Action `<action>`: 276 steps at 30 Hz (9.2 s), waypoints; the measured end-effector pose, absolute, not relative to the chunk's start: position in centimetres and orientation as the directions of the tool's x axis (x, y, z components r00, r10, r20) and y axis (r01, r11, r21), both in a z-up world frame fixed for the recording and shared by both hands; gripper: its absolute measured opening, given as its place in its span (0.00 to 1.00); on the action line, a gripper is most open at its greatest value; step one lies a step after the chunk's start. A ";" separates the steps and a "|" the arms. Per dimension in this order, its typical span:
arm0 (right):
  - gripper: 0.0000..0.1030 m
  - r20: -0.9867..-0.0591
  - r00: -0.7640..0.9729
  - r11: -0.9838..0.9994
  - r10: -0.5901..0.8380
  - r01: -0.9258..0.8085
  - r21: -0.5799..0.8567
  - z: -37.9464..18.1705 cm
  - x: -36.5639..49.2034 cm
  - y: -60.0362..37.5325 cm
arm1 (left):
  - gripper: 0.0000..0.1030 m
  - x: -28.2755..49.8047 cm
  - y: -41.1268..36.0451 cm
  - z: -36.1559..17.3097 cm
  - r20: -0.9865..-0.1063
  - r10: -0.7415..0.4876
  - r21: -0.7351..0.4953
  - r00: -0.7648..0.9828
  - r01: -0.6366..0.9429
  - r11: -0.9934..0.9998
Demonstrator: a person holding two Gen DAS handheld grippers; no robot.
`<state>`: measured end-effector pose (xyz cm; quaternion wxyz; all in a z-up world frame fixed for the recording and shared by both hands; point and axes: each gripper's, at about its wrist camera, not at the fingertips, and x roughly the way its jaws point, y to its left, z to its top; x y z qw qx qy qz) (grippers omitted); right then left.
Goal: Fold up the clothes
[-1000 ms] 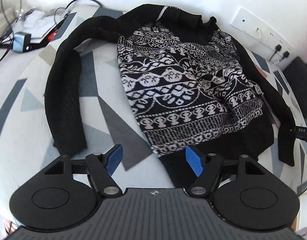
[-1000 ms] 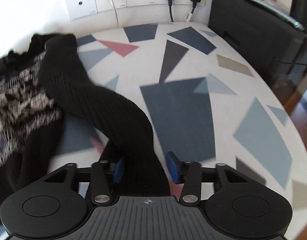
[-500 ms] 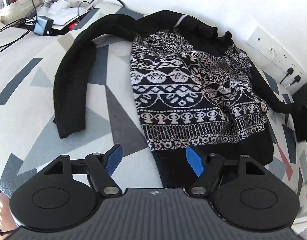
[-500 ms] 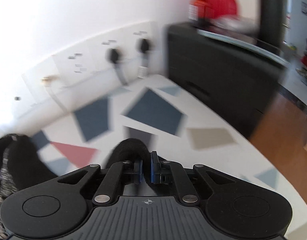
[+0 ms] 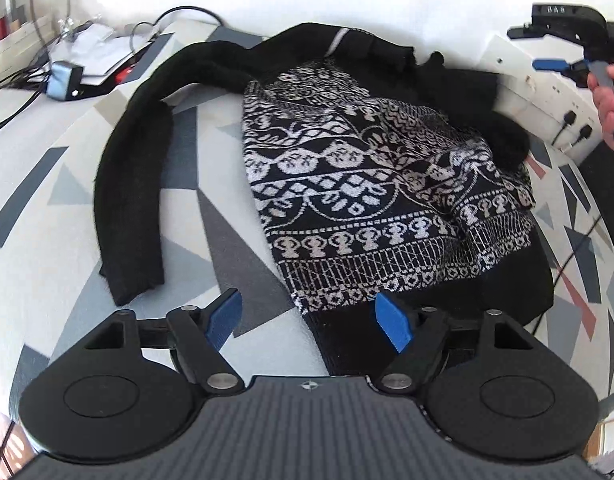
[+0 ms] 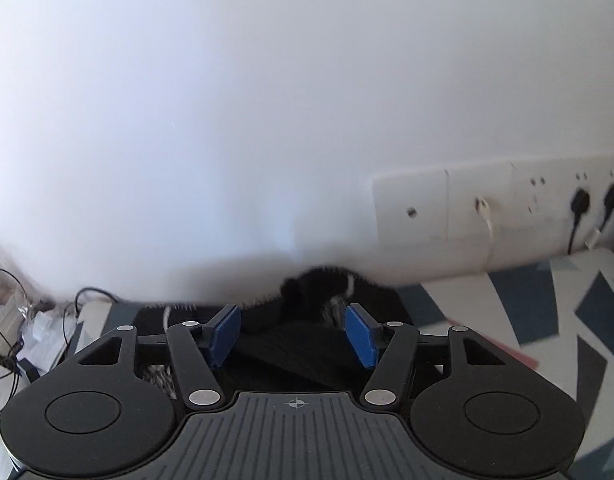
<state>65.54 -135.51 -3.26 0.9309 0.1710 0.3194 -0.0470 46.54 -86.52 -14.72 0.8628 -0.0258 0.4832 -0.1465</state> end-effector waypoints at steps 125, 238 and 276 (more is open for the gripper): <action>0.62 -0.779 0.627 0.999 0.013 -0.042 -0.018 -16.2 42.5 -127.3 | 0.07 44.4 -87.9 -15.9 -0.736 -0.179 0.155 0.653 0.421 0.894; 0.05 -0.667 0.707 0.953 -0.236 0.304 -0.015 -13.9 34.5 -132.1 | 0.73 43.2 -83.8 -17.7 -0.814 -0.108 0.169 0.571 0.410 0.896; 0.03 -0.449 0.879 0.919 -0.157 0.296 0.259 -5.0 35.5 -136.8 | 0.06 46.5 -83.0 -6.5 -0.554 -0.188 -0.120 0.811 0.145 0.982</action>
